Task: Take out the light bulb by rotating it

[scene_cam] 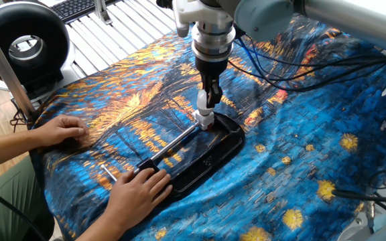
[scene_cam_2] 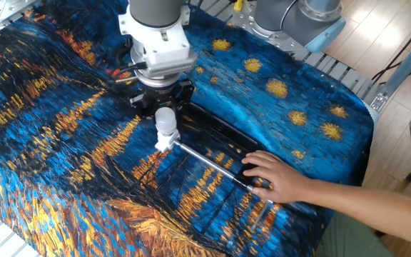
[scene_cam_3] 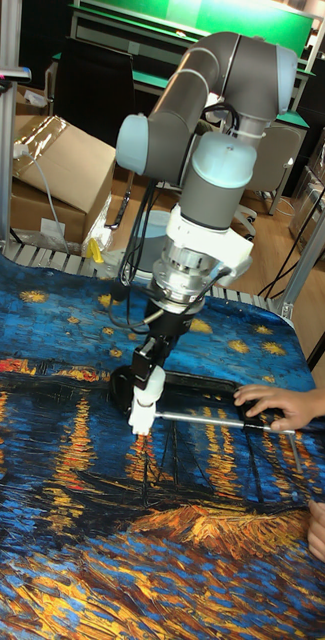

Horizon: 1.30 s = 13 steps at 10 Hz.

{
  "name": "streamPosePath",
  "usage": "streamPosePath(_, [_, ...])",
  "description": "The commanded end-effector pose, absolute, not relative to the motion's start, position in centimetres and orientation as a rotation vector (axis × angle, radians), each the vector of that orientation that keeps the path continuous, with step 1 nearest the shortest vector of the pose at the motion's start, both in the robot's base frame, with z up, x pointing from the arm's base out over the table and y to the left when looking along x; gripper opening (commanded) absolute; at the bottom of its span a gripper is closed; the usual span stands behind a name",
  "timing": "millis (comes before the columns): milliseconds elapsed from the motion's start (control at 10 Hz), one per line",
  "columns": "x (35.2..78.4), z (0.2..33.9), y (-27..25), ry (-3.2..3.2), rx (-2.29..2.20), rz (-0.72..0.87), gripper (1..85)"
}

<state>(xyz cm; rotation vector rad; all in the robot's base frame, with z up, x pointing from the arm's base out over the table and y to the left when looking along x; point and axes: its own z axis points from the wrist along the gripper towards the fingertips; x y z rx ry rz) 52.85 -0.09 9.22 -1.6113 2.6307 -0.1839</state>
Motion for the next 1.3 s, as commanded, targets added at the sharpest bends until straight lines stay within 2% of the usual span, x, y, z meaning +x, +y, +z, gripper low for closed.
streamPosePath(0, [53.8,9.4,0.0,2.552,-1.682,-0.226,13.3])
streamPosePath(200, [53.8,9.3,0.3,2.545,-1.688,-0.229,15.0])
streamPosePath(300, [53.6,9.3,0.4,2.536,-1.718,-0.218,35.3])
streamPosePath(600, [53.4,9.3,0.3,2.521,-1.747,-0.214,61.3])
streamPosePath(900, [53.0,9.2,0.2,2.52,-1.757,-0.165,72.3])
streamPosePath(1200, [52.1,9.4,-0.1,2.614,-1.62,-0.097,72.3])
